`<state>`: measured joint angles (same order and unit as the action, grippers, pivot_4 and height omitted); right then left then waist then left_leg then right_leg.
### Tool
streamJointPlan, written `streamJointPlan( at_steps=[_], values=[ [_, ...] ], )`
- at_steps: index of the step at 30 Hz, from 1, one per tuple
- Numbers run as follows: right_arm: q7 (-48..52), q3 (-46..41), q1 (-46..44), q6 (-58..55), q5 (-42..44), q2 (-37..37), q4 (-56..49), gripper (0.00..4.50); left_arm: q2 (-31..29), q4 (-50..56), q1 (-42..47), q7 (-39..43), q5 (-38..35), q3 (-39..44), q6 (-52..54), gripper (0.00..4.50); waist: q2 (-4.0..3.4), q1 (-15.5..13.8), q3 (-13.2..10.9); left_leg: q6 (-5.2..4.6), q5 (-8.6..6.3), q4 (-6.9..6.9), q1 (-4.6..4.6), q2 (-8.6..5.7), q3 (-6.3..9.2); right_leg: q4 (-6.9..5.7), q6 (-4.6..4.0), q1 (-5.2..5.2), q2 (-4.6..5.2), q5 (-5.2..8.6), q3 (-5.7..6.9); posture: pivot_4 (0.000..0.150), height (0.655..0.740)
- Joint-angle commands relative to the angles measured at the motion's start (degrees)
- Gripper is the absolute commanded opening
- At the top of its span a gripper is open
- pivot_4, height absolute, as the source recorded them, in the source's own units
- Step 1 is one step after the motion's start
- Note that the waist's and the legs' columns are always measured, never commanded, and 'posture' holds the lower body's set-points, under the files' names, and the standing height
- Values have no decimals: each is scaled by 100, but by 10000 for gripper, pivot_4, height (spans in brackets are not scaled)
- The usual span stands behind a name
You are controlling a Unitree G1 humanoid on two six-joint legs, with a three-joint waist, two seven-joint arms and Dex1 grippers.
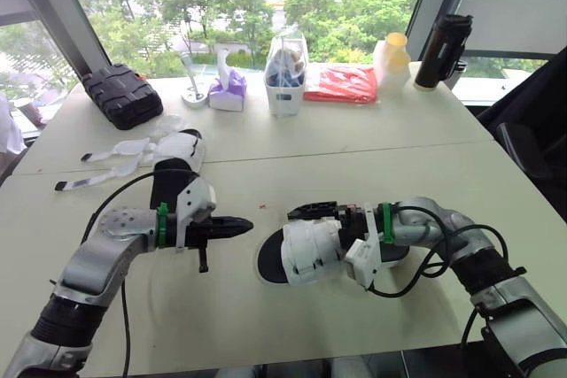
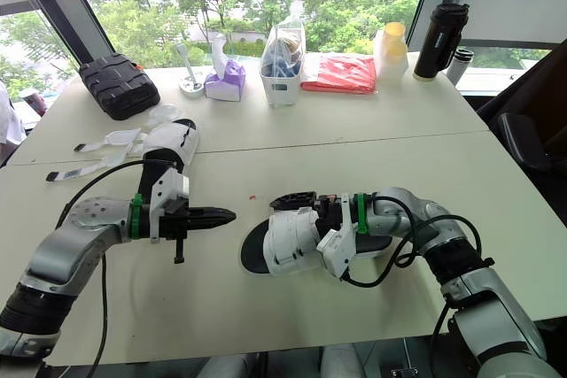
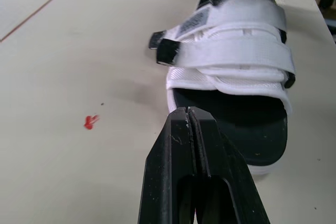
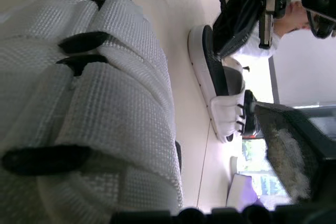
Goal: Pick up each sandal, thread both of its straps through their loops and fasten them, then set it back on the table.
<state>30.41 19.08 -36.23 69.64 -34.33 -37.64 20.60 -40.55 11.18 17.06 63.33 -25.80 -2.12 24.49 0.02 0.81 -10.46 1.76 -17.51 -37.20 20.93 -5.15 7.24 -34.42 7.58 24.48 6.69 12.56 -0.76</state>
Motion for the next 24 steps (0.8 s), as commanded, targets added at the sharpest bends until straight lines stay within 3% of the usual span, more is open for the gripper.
streamJointPlan(
  at_steps=[1, 5, 10, 16, 21, 24],
  values=[
    [-383, 51, -12, 406, -304, 14, -25, 19889, -53, 201, -61, -96, -115, 241, 16, 0, 0, 14, 0, 0, 0, 1, 0, 0, -1, -1, 0, 3, -1, 0, -1, 1500, 7400],
    [-670, 39, -55, 495, -582, -32, 19, 604, -48, 233, -108, -135, -108, 242, 7, 0, 1, 23, 1, 4, 3, 0, -1, 1, -15, -16, 0, 12, -3, 0, -14, 1500, 7400],
    [-962, -230, -154, -43, -582, -87, 7, 604, -20, 227, -139, -217, -83, 246, -49, 0, 1, 20, 1, 5, 3, -7, -8, 1, -27, -30, -1, 12, -3, -1, -25, 1500, 7400],
    [-608, -807, -547, -3172, -299, 290, 153, 604, 123, 209, -168, -462, -87, 296, -137, 0, 2, 20, 0, 4, 4, -18, -23, 2, -51, -61, -3, 15, -3, 0, -53, 1500, 7400],
    [-1012, -845, -1289, -5789, -1008, 622, 745, 604, 257, 246, -167, -647, -47, 280, -160, 0, 2, 25, 0, 4, 4, -17, -28, 6, -54, -69, -5, 18, -4, -1, -57, 1500, 7400],
    [-1389, -623, -1666, -6767, -1277, 794, 1424, 604, 304, 229, -168, -721, 7, 252, -211, 0, 2, 0, 0, 4, 4, -16, -24, 4, -54, -67, -6, 21, -2, -1, -57, 1500, 7400]
  ],
)
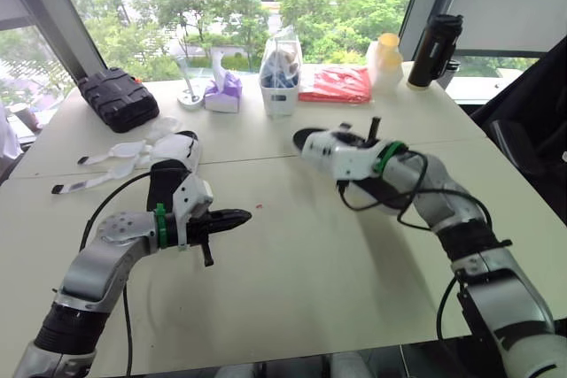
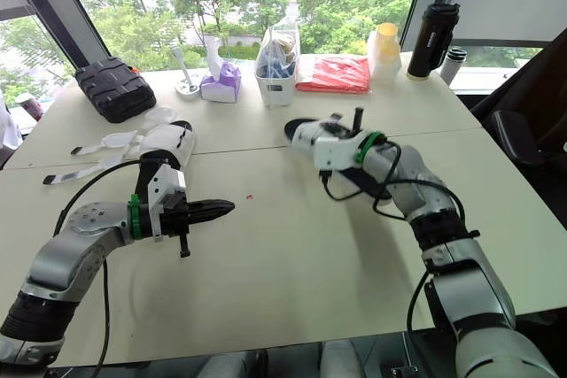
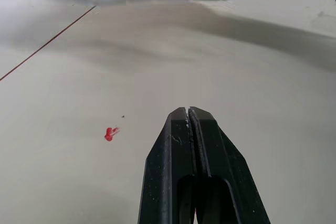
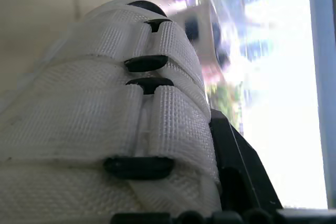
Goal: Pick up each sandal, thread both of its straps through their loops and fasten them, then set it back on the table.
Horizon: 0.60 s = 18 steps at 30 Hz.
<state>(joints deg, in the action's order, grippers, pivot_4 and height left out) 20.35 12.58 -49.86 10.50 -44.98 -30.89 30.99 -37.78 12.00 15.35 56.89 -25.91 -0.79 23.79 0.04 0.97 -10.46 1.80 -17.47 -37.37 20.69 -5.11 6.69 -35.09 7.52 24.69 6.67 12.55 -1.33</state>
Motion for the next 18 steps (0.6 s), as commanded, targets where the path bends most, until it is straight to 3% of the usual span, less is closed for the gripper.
streamJointPlan(
  at_steps=[1, 10, 16, 18],
  values=[
    [-523, 110, -453, -1166, -301, 200, 646, 604, 39, 154, 1, -104, 29, 114, -154, 0, 1, -12, 0, 0, 0, 1, 3, -1, 0, 2, -1, 1, 1, 0, 1, 1500, 7400],
    [-1856, 461, -1581, -2225, -106, 918, 3171, 604, 131, 255, -32, -323, 138, 54, -186, 0, 0, 163, 1, 12, 8, -9, 75, 0, -10, -15, -13, 83, 3, -10, -6, 1500, 7400],
    [-2177, 619, -1864, -2283, 107, 913, 3851, 604, 143, 320, -94, -383, 202, 43, -174, 0, -1, 157, 2, 12, 8, -11, 74, -2, -7, -14, -14, 77, 3, -11, -6, 1500, 7400],
    [-2217, 690, -1876, -2283, 143, 908, 3945, 9416, 145, 336, -128, -403, 234, 14, -184, 0, -1, 158, 2, 11, 8, -13, 74, -2, -6, -14, -14, 77, 4, -11, -6, 1500, 7400]
  ],
)
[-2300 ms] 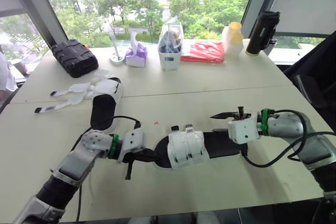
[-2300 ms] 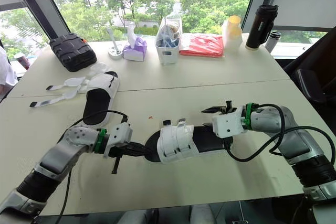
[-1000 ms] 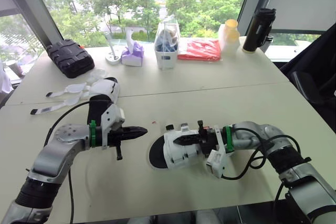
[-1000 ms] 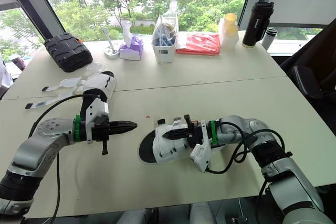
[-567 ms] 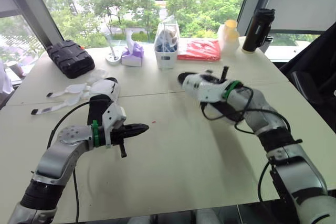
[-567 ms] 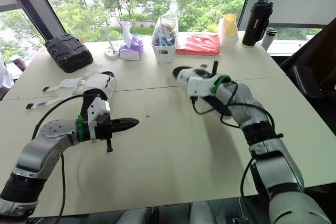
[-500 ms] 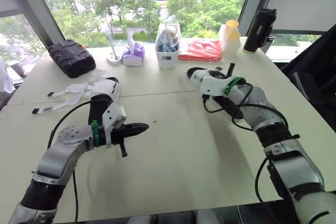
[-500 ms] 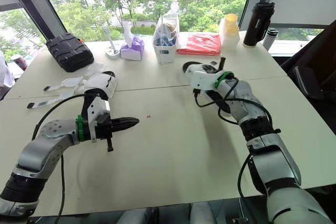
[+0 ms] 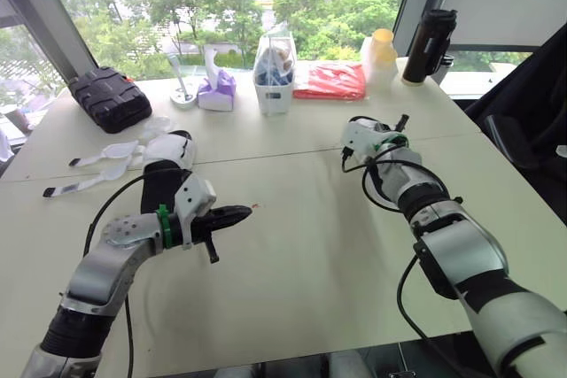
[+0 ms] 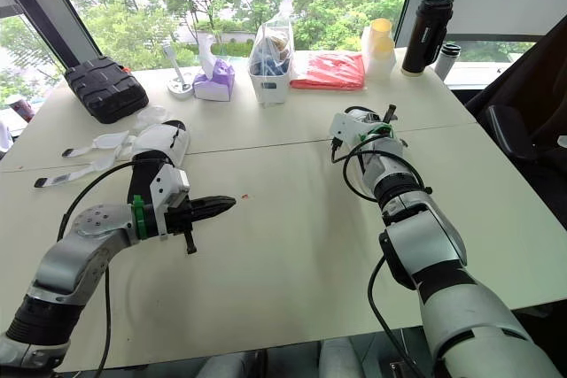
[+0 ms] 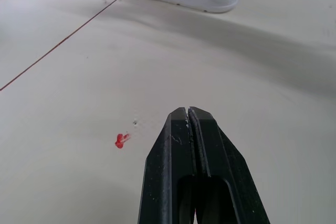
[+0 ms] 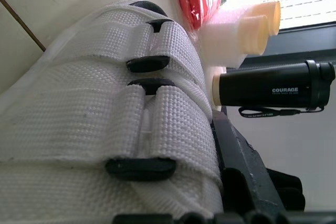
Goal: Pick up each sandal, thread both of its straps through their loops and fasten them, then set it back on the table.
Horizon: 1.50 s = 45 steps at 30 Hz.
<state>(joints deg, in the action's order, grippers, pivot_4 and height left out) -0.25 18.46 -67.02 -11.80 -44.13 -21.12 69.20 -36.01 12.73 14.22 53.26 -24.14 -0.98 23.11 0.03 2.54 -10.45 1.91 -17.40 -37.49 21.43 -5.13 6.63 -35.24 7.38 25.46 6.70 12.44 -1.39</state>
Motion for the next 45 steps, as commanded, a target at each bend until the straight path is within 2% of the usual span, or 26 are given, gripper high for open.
streamJointPlan(
  at_steps=[1, 6, 8, 10, 16, 18, 20, 23, 24, 27, 29, 32, 35, 42, 45],
  values=[
    [-124, 99, -161, -27, 125, -62, 139, 12433, -30, 271, -24, -48, 59, 28, -110, 0, 0, 3, 0, 0, 0, 0, 0, 0, 0, 0, 0, 0, 0, 0, 0, 1500, 7400],
    [160, 184, -70, -27, 263, -198, -84, 37607, -43, 262, 0, -48, 65, 37, -82, 0, 0, 27, 4, 0, 0, 1, -2, 1, -1, -1, 0, 0, -2, 0, 0, 1500, 7400],
    [423, 170, 55, -17, 389, -262, -297, 44453, -54, 246, 12, -33, 65, 38, -81, 0, 1, 25, 4, 0, 0, 0, -3, 1, -1, -2, 0, 0, -3, 0, 0, 1500, 7400],
    [789, 184, 308, -99, 453, -431, -882, 44453, -85, 234, 21, -12, 111, 12, -99, 0, 1, 23, 6, 0, 0, 0, -4, 1, -1, -2, 0, -1, -4, 0, 0, 1500, 7400],
    [3134, -290, 2128, -1284, 953, -1477, -4960, 44453, -183, 91, 173, 107, 141, 52, -137, 0, 2, -46, 7, -5, -3, -15, 5, -1, 5, -1, 1, -4, -3, 0, 6, 1500, 7400],
    [3714, -433, 2548, -1652, 1146, -1664, -5852, 44453, -176, 44, 206, 95, 154, 68, -175, 0, 2, -34, 8, -13, -8, -28, 4, -1, 2, -3, 2, -11, -4, -1, 7, 1500, 7400],
    [4538, -762, 3025, -2147, 1681, -1882, -7001, 44453, -150, 12, 240, -54, 240, 126, -255, 0, 4, -23, 8, -16, -10, -43, 3, 0, -1, -12, 4, -15, -4, -2, 7, 1500, 7400],
    [5815, -1335, 3584, -2905, 2940, -2169, -8615, 44453, -108, -36, 239, -423, 529, 242, -533, 0, 4, -17, 8, -41, -24, -50, -4, 3, 0, -20, 5, -22, -4, -2, 8, 1500, 7400],
    [6104, -1641, 3674, -3145, 3572, -2023, -9060, 44453, -110, -31, 221, -575, 672, 283, -668, 0, 4, -12, 8, -43, -25, -52, -4, 5, 0, -21, 5, -23, -5, -2, 8, 1500, 7400],
    [6547, -2138, 3859, -3596, 4760, -1792, -9710, 44453, -230, -24, 136, -978, 1265, 287, -1143, 0, 5, -13, 8, -46, -27, -53, -9, 12, -2, -22, 3, -24, -12, -8, 7, 1500, 7400],
    [6731, -2252, 3892, -4124, 5426, -1692, -9764, 44453, -457, -204, -2, -1587, 2226, 297, -1928, 0, 11, -44, 9, -46, -27, -53, -10, 12, 3, -23, 1, -27, -11, -10, 11, 1500, 7400],
    [6587, -2275, 3674, -4614, 6034, -1472, -9607, 44453, -585, -502, -177, -2330, 3003, 417, -2598, 0, 12, -107, 10, -46, -27, -55, -10, 11, 1, -16, -4, -29, -8, -17, 10, 1500, 7400],
    [6320, -2096, 3433, -4700, 6223, -1386, -9398, 45000, -739, -831, -317, -2932, 3630, 525, -2924, 8432, 11, -182, 10, -47, -27, -55, -8, 10, -1, -16, -4, -24, -7, -19, 9, 1500, 7400],
    [5911, -1517, 3305, -4308, 6241, -1427, -9116, 45000, -997, -1395, -240, -3838, 4691, 525, -2750, 43477, 18, -214, 13, -44, -26, -55, 1, 6, 3, -14, -3, -21, 5, -19, 17, 1500, 7400],
    [5772, -1377, 3273, -4231, 6256, -1396, -9080, 45000, -997, -1800, 44, -4065, 5006, 367, -2732, 44658, 18, -207, 13, -45, -26, -55, 1, 2, 2, -15, -3, -21, 4, -19, 17, 1500, 7400]
  ],
)
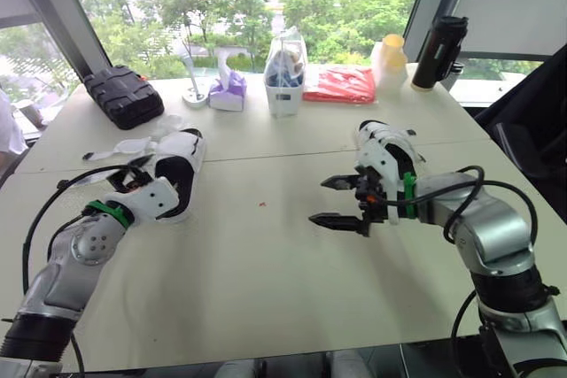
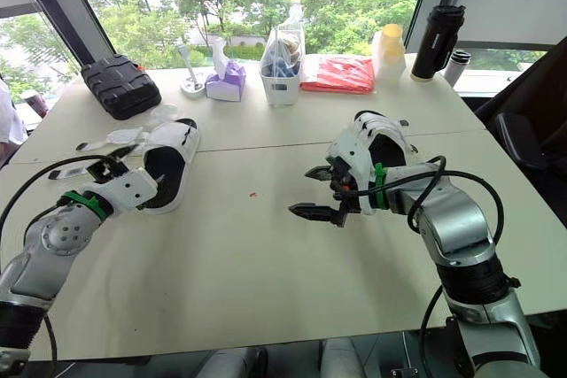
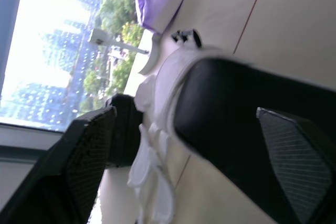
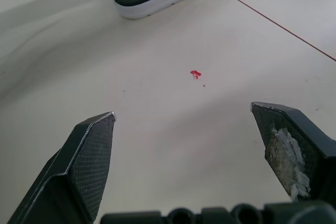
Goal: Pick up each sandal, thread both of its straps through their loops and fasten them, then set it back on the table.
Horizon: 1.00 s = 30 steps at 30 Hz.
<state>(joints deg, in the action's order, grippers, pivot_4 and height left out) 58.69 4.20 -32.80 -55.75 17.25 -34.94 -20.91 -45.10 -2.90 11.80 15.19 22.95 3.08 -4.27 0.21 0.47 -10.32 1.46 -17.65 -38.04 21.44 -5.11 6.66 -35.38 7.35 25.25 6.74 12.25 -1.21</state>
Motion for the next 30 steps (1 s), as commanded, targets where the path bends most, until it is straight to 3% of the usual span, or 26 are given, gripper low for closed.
streamJointPlan(
  at_steps=[1, 25, 28, 30],
  values=[
    [-161, 97, -156, 192, 111, -12, -62, 45000, -46, -460, 463, -314, 369, -130, -21, 44658, 0, -2, 0, 0, 0, 0, 0, 0, 0, -1, 0, 1, -1, 0, 1, 1500, 7400],
    [-800, 421, -148, 502, 179, -125, 58, 45000, 1048, -6482, 4472, -1539, 1149, -1932, -1063, 44658, 12, 17, 5, 22, 13, -16, 6, -9, -5, -5, 7, 0, -3, -3, 8, 1500, 7400],
    [-899, 415, -123, 482, 198, -113, 35, 45000, 1134, -6855, 4642, -1547, 1154, -2019, -1056, 35987, 12, 25, 5, 22, 13, -16, 6, -9, -6, -5, 7, -1, -3, -3, 8, 1500, 7400],
    [-953, 421, -112, 475, 202, -113, 22, 45000, 1157, -6965, 4672, -1565, 1131, -2049, -1087, 25637, 12, 33, 5, 21, 13, -16, 6, -9, -6, -5, 7, 0, -3, -3, 7, 1500, 7400]
  ],
)
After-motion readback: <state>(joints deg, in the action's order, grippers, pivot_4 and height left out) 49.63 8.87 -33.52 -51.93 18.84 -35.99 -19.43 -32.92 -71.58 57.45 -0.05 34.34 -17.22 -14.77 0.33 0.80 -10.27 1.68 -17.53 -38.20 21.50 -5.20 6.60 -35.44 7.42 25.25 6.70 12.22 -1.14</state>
